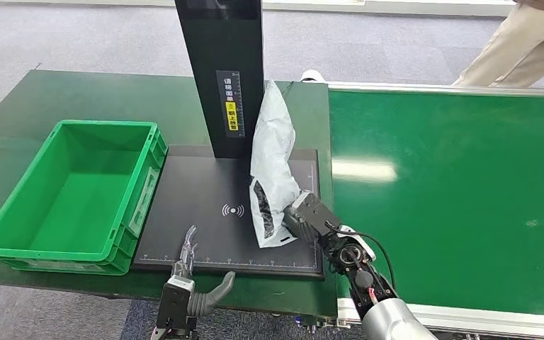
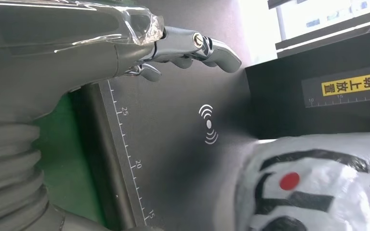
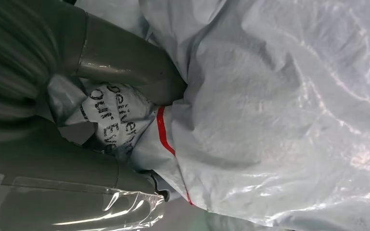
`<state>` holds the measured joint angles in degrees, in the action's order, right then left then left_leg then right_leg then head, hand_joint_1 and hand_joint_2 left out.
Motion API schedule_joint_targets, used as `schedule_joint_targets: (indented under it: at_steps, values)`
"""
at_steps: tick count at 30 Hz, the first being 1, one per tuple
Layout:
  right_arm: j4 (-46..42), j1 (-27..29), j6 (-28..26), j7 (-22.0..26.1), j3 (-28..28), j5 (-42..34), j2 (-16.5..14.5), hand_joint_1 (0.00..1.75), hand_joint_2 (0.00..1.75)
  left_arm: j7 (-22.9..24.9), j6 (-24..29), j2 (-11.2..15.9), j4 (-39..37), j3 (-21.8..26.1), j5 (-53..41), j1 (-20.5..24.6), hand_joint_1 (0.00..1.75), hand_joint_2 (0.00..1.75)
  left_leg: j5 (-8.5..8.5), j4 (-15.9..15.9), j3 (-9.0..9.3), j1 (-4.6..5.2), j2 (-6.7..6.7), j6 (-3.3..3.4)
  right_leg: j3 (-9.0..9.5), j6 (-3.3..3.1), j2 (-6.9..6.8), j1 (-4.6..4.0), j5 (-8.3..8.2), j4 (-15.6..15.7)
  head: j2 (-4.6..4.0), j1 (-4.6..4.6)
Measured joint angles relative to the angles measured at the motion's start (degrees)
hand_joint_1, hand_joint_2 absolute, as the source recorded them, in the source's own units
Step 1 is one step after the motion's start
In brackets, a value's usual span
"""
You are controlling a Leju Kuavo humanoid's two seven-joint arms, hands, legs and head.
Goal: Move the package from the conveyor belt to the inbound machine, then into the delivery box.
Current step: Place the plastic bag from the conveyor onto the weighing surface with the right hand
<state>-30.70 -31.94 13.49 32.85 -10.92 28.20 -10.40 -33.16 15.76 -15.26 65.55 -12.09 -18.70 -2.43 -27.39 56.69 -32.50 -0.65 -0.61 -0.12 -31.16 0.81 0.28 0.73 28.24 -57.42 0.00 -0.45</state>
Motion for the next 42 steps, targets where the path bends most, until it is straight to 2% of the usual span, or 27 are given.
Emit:
schedule_joint_targets:
  at_steps: [1,3,5,12,18,22,29,37,42]
  values:
    - [-0.37,0.45,-0.46,-0.26,-1.4,-0.29,0.0,1.31,1.75,0.0,0.01,0.04,0.01,0.0,0.04,-0.05,0.0,1.75,0.0,0.0,0.0,0.0,0.0,0.0,0.0,0.0,0.0,0.0,0.0,0.0,0.0,0.0]
    - [-1.23,1.45,-2.59,-1.29,-4.17,-0.85,0.03,0.44,1.75,0.0,0.04,0.15,0.04,0.0,0.07,-0.26,0.0,1.75,0.0,0.0,0.0,-0.02,0.0,0.0,-0.02,0.0,0.0,-0.02,0.0,0.0,0.0,-0.01]
    - [-2.05,2.34,-5.62,-2.54,-6.57,-1.41,0.12,0.0,1.75,0.0,0.16,0.21,0.23,0.0,0.08,-0.58,0.0,1.75,0.0,0.0,0.0,-0.03,0.0,-0.01,-0.04,-0.01,0.0,-0.03,0.01,0.0,0.0,-0.01]
    - [-6.01,4.98,-13.06,-3.84,-10.26,-4.91,1.15,0.0,1.75,0.25,3.12,0.35,1.5,0.23,0.31,-1.79,0.0,1.75,0.0,0.0,-0.01,-0.02,0.0,-0.01,-0.03,-0.01,0.0,-0.01,0.01,0.0,0.0,0.02]
    - [-17.95,11.91,-19.12,0.17,-10.84,-10.04,2.88,0.0,1.75,1.13,9.54,0.44,4.77,1.97,0.15,-3.92,0.0,1.75,-0.04,0.0,-0.02,-0.02,-0.01,-0.02,-0.05,-0.02,0.0,-0.01,0.02,0.01,0.0,0.01]
    - [-29.61,18.89,-19.77,2.4,-11.0,-15.37,3.56,0.0,1.75,1.01,10.82,0.44,6.62,2.91,0.14,-5.2,0.0,1.75,-0.09,-0.02,-0.04,-0.03,-0.01,-0.06,-0.07,-0.04,0.0,-0.02,0.07,0.01,0.0,0.0]
    - [-42.8,28.89,-20.6,2.68,-11.18,-16.39,3.82,0.0,1.75,0.94,11.6,0.37,8.53,3.65,-0.67,-5.75,0.0,1.75,-0.11,-0.03,-0.02,-0.03,-0.01,-0.09,-0.06,-0.06,0.0,-0.02,0.08,0.01,0.0,0.01]
    - [-51.23,35.79,-21.39,3.65,-9.6,-16.93,3.8,0.0,1.75,0.15,17.69,0.22,12.71,3.37,-6.99,-5.59,0.0,1.75,-0.11,-0.03,0.0,-0.02,-0.01,-0.08,-0.05,-0.06,0.0,-0.02,0.08,0.02,0.0,0.0]
    - [-52.59,37.14,-20.63,4.98,-8.39,-19.68,3.4,0.0,1.75,2.38,19.36,0.36,14.46,0.67,-12.16,-3.23,0.0,1.75,-0.1,-0.03,0.02,-0.02,-0.01,-0.08,-0.05,-0.06,-0.01,-0.02,0.08,0.02,0.0,0.01]
